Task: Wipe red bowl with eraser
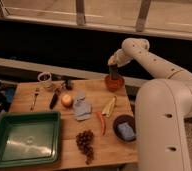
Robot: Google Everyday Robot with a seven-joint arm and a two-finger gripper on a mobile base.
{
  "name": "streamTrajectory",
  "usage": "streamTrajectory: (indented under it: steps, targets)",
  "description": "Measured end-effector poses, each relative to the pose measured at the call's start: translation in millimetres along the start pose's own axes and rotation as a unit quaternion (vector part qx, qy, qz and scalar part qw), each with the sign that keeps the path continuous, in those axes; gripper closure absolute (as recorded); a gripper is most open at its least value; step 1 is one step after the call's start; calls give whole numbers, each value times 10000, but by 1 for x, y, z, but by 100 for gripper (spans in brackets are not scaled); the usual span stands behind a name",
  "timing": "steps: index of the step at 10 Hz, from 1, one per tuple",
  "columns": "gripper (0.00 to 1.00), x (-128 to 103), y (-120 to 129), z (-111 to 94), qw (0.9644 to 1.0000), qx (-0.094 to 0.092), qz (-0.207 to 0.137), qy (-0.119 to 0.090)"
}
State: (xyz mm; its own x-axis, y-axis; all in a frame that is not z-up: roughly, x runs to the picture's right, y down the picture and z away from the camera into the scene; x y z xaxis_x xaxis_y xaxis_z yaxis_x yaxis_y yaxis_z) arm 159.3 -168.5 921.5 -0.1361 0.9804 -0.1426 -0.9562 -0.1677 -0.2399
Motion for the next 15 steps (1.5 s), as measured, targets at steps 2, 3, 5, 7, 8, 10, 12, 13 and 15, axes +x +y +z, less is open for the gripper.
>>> streamTrajectory:
  steps: [2, 3, 5, 7, 8, 10, 12, 13, 15]
  targets:
    - [100, -4, -10, 12, 9998, -7, 164, -71]
    - [100, -3, -16, 20, 9997, -19, 219, -97]
    - [100, -2, -30, 34, 9993, -55, 320, -160]
    - [100, -6, -36, 43, 9993, -64, 346, -157]
    - [100, -7, -35, 48, 9992, -83, 352, -149]
    - [100, -8, -36, 57, 9991, -108, 401, -127]
    - [100, -6, -35, 66, 9986, -209, 475, -66]
    - [100, -3, -32, 70, 9985, -268, 470, -14]
    - [100, 11, -21, 76, 9988, -316, 332, 186]
